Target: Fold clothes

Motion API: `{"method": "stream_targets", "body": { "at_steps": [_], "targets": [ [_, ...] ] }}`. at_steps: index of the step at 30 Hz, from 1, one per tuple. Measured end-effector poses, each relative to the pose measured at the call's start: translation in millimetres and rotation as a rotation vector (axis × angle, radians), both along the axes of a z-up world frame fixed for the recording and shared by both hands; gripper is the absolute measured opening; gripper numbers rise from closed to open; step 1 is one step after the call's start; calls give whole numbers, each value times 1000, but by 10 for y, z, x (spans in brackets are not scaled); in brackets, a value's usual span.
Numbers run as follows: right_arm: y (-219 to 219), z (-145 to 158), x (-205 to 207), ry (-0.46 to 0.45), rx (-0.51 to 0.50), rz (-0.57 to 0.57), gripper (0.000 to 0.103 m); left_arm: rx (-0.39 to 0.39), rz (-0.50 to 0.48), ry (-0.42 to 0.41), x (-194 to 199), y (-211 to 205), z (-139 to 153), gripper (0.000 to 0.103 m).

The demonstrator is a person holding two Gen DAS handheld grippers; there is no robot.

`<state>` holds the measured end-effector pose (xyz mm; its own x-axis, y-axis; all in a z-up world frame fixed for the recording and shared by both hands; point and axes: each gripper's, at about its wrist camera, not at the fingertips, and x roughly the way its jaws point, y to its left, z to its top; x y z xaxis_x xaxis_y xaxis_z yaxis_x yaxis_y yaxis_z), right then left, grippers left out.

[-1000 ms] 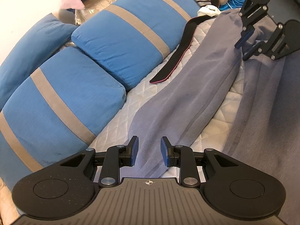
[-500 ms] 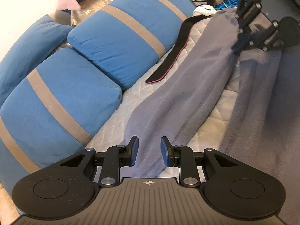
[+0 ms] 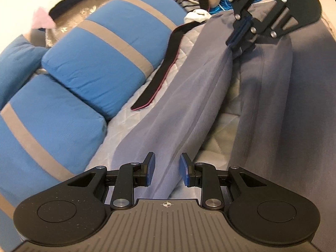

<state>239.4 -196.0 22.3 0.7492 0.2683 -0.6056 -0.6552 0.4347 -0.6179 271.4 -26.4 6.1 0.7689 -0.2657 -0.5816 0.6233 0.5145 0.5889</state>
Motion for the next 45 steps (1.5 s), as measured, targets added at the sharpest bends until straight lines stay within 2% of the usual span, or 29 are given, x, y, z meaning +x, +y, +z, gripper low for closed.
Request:
{"method": "stream_targets", "body": {
  "at_steps": [8,13,16,18,20,21,24,29,31,32,33,34,36,40,44,45],
  "targets": [
    [-9,-32,-25,4,21,7,0,84,-15,33,170,-79,-136,25],
    [-32,-31,-22,7,30,9,0,71,-16,98,279,-82,-106,25],
    [-38,-36,-15,7,28,14,0,30,-3,152,357,-30,-93,25],
    [-39,-37,-5,5,28,14,0,7,-1,180,378,-1,-72,20],
    [-42,-37,5,5,30,11,0,-3,-9,203,375,13,-44,8],
    [-45,-37,8,6,31,9,0,8,-12,191,352,5,-23,4],
    [-56,-46,20,8,33,5,0,37,-37,103,235,12,69,3],
    [-78,-60,73,32,65,-18,0,-16,-43,1,84,151,325,3],
    [-73,-74,104,55,89,-33,0,-27,-46,-5,37,180,374,3],
    [-65,-83,118,64,100,-45,4,-27,-46,-11,15,180,392,3],
    [-58,-87,120,62,110,-57,23,-24,-47,-16,-7,184,399,3],
    [-49,-89,115,54,123,-68,33,-25,-48,-14,-16,188,402,3],
    [-22,-88,101,38,137,-71,40,-32,-47,-14,-26,190,412,3],
    [82,-103,75,35,137,-47,40,-54,-37,-11,-11,192,440,3],
    [176,-208,31,-28,42,-19,36,-67,-33,-14,-5,194,447,3],
    [184,-230,18,-40,16,-13,21,-68,-35,-10,9,204,440,3]
  ]
}}
